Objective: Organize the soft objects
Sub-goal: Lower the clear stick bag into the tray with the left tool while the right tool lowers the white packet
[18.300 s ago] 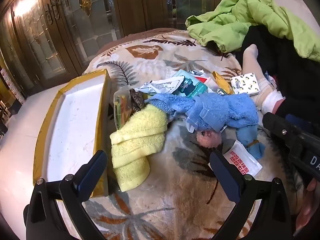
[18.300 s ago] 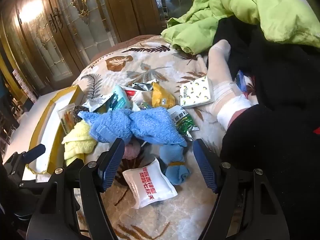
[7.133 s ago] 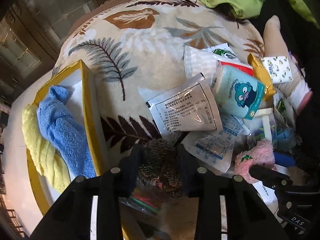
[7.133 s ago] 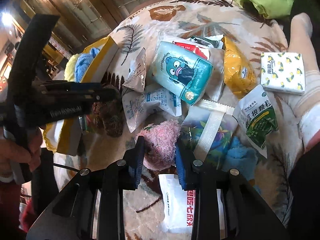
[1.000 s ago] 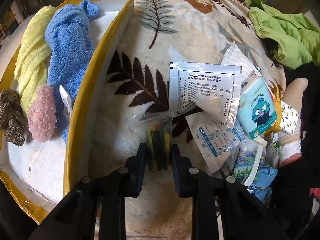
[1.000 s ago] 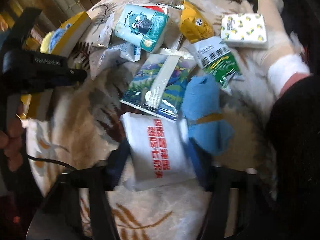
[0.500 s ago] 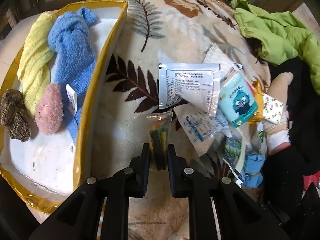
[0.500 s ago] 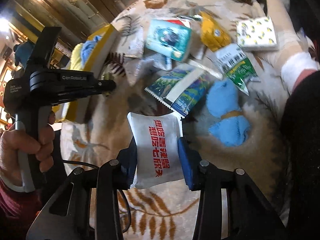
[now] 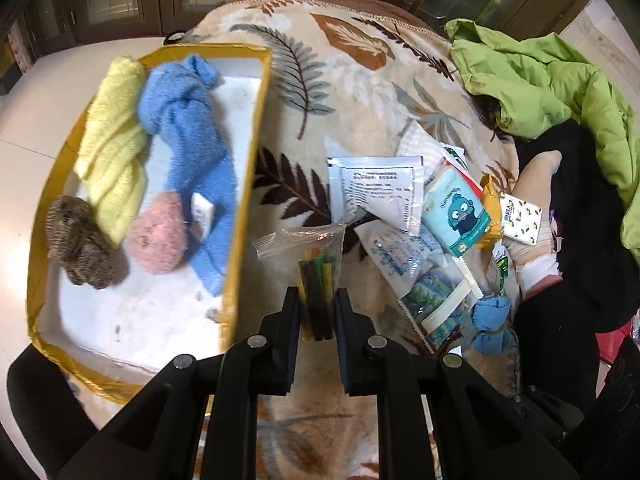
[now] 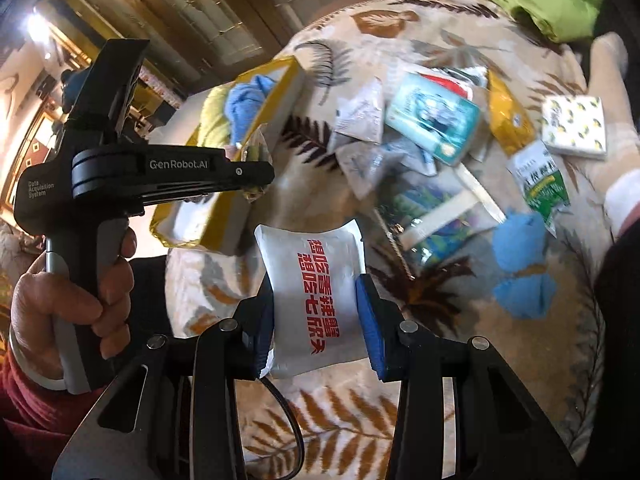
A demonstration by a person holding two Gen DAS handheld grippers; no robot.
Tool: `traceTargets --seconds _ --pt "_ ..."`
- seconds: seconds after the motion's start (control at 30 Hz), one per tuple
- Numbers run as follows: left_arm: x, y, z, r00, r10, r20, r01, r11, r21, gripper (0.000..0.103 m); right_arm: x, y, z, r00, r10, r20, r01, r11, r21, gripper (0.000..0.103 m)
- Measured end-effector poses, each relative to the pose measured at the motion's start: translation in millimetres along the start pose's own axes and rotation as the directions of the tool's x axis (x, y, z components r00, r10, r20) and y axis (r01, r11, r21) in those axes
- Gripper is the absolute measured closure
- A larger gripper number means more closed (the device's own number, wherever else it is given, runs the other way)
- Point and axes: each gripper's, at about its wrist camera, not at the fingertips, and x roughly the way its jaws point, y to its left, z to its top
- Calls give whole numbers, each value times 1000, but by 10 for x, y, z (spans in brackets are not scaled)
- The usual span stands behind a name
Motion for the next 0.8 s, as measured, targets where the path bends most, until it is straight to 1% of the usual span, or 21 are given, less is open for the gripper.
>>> traceTargets --seconds 0.17,0.3,0.4,0.57,0.63,0.8 --pt "-127 214 8 1000 19 22 -19 1000 -19 88 63 193 114 1000 5 -1 -5 999 -49 65" --pt "-247 400 9 998 52 46 -51 998 -25 88 134 358 235 1000 12 3 -12 997 -82 65" --pt "-304 563 1 994 90 60 -89 996 -32 88 253 522 369 1000 16 1 -16 993 -116 65" --pt "-293 915 -14 989 139 49 -136 988 -71 88 484 844 627 1000 26 -12 -27 983 -181 65" --pt "-272 1025 -33 988 148 40 -144 986 -83 88 573 941 729 999 33 -18 -36 980 -194 65" --pt "-216 1197 -79 983 179 30 -176 981 -81 88 849 1194 925 998 24 -50 -36 970 -241 65"
